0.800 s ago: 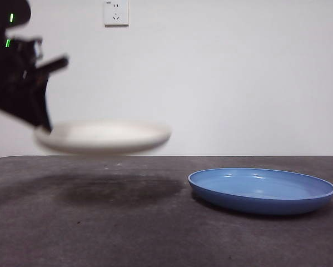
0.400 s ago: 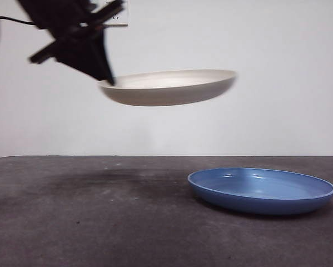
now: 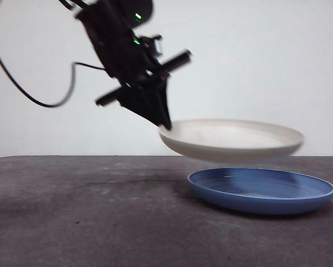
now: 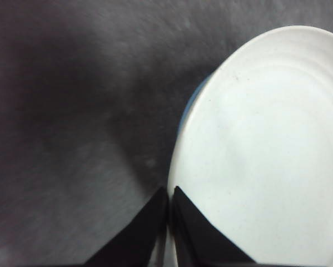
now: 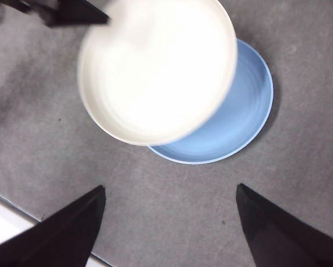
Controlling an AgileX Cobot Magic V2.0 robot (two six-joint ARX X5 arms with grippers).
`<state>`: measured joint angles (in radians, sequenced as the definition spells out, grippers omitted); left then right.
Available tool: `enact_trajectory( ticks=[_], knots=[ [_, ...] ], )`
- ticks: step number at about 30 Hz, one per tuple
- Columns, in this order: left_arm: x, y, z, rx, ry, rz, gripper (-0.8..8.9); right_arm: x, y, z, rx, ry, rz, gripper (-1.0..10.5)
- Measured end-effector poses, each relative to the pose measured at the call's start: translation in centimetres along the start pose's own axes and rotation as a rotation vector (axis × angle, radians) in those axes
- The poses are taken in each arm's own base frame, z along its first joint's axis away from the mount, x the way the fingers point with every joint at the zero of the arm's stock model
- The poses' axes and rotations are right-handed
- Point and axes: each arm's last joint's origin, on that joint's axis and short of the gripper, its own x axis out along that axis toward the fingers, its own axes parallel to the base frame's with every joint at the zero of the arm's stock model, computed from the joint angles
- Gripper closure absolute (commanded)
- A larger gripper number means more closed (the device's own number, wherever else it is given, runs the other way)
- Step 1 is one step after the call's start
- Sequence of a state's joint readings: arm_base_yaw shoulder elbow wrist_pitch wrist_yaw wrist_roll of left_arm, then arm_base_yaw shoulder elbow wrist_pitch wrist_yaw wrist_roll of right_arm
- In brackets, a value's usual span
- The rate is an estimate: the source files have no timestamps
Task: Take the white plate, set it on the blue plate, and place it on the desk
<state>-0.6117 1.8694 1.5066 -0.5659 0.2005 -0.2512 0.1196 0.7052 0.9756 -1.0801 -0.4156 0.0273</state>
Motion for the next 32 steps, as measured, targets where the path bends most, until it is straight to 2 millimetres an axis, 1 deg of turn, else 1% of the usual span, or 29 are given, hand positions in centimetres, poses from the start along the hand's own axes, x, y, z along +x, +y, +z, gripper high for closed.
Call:
enact_trajectory(
  ticks=[3,8,15,19,23,25,32],
  knots=[
    [1.8,-0.8,0.4,0.011,0.014,-0.007,8.03,-0.6,0.2,-0.3,-0.002,-0.025,0.001,5.7],
    [4.2,-1.6,0.4,0.025,0.042,0.003,8.04,-1.3,0.5,-0.7,0.004,-0.059,0.003,5.7],
    [6.1,-1.8,-0.1,0.023,0.079,0.009,8.04,-1.6,0.7,-0.9,0.006,-0.070,0.004,5.7],
    [6.3,-2.0,-0.2,0.023,0.085,0.008,7.89,-1.6,0.7,-0.9,0.010,-0.069,0.004,5.7],
    [6.4,-2.3,-0.3,0.027,0.090,0.005,6.68,-1.6,0.7,-0.9,0.010,-0.069,0.004,5.7],
    [6.3,-2.4,-0.3,0.028,0.094,0.005,6.22,-1.6,0.7,-0.9,0.010,-0.069,0.004,5.7],
    [5.6,-2.8,0.5,0.031,0.078,0.000,6.14,-1.6,0.7,-0.9,0.011,-0.069,0.004,5.7]
  ],
)
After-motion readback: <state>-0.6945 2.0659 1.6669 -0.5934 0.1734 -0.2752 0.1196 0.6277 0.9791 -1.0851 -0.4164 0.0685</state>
